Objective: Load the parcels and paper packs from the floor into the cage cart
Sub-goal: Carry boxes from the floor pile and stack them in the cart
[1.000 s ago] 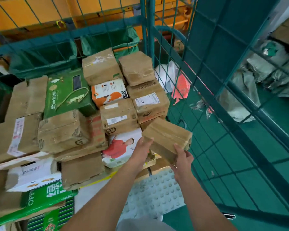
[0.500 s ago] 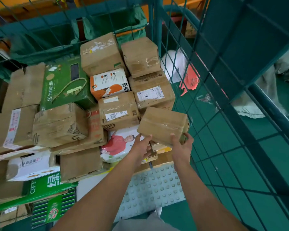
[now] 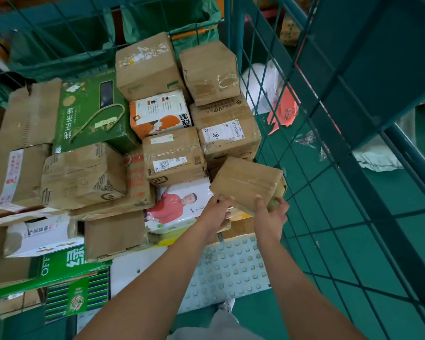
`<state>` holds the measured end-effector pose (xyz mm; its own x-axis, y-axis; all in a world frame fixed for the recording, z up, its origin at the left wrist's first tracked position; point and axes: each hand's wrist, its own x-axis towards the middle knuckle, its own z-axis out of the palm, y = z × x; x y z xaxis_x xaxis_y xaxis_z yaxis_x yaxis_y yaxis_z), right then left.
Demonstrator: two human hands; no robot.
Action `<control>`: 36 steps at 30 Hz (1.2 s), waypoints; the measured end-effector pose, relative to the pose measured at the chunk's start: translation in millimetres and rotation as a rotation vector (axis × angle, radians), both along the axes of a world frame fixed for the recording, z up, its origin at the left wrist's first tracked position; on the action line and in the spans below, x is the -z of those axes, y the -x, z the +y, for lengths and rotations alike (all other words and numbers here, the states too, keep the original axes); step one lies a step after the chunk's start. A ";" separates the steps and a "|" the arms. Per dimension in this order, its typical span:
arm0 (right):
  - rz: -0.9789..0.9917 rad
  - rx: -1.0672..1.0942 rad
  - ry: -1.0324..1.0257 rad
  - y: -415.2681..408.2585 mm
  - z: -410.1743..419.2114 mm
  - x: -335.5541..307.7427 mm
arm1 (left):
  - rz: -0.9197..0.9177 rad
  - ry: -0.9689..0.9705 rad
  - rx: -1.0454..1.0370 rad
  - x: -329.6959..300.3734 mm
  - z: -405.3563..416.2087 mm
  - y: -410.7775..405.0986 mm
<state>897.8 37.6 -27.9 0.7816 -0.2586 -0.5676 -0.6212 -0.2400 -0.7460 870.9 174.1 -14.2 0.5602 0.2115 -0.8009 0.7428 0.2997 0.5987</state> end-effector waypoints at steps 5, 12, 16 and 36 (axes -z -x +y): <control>-0.059 -0.098 0.070 -13.2 -1.6 -1.5 | 0.020 -0.002 -0.038 1.3 -0.1 1.5; -0.168 -0.156 0.126 -6.8 -6.9 -9.6 | 0.054 -0.002 -0.209 7.8 4.0 14.4; -0.199 -0.203 0.172 -5.5 -4.6 -10.3 | 0.050 0.008 -0.211 9.1 2.4 13.4; -0.205 -0.663 0.443 -77.8 6.5 -15.8 | 0.026 0.102 -0.380 16.0 12.0 -2.2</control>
<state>975.6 44.1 -12.1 0.9279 0.1260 -0.3510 -0.1092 -0.8081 -0.5788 873.1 186.0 -30.2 0.4365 0.3186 -0.8414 0.5820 0.6133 0.5340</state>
